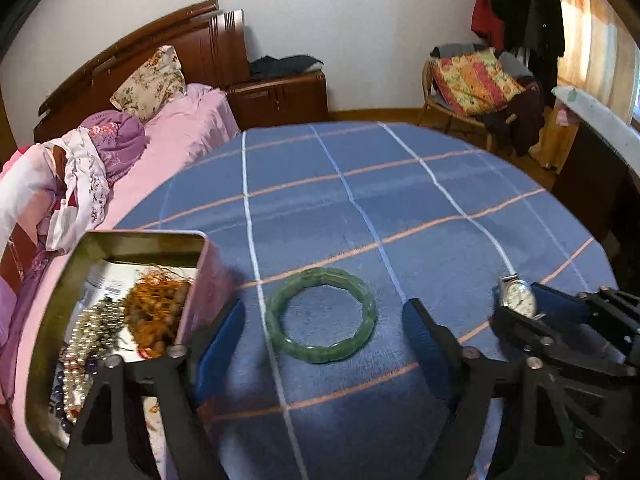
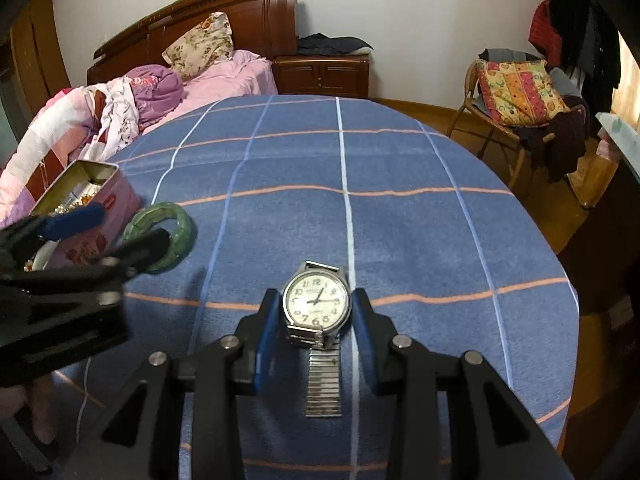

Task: Organize jewelry
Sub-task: 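Grasp the green jade bangle with the left tool while the right tool holds the watch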

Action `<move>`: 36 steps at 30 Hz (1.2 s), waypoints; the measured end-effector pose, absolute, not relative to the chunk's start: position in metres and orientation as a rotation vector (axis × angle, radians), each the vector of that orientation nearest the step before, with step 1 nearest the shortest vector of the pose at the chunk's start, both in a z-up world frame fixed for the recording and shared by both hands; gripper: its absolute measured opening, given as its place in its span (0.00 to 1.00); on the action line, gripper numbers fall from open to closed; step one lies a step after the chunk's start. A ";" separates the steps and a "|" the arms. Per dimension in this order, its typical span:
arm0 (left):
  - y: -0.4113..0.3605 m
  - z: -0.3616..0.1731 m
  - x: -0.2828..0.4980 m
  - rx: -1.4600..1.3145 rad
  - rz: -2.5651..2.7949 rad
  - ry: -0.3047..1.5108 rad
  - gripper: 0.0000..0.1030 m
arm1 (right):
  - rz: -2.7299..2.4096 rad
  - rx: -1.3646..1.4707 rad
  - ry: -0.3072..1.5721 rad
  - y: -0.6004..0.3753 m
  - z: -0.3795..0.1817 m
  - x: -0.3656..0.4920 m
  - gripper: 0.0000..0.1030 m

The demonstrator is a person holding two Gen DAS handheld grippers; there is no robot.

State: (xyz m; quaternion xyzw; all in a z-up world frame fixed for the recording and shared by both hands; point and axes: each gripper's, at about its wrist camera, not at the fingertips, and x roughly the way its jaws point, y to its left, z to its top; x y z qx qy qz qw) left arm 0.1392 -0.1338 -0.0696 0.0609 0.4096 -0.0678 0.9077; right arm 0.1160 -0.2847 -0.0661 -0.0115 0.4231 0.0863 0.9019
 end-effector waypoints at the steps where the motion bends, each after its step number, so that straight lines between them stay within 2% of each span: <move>1: -0.136 -0.073 0.142 0.124 -0.143 0.857 0.69 | 0.181 -0.015 0.876 -0.286 -0.066 0.116 0.38; 11: -0.144 -0.089 0.152 0.108 -0.176 0.899 0.57 | 0.191 -0.008 0.884 -0.286 -0.069 0.117 0.38; 13: -0.144 -0.087 0.151 0.101 -0.196 0.890 0.40 | 0.191 -0.007 0.883 -0.287 -0.070 0.117 0.38; 14: -0.145 -0.086 0.150 0.105 -0.202 0.885 0.21 | 0.189 -0.009 0.883 -0.286 -0.070 0.117 0.38; 15: -0.148 -0.086 0.148 0.116 -0.214 0.879 0.16 | 0.189 -0.011 0.883 -0.285 -0.070 0.116 0.38; 36: -0.139 -0.082 0.134 0.096 -0.193 0.820 0.15 | 0.177 -0.030 0.862 -0.281 -0.068 0.111 0.38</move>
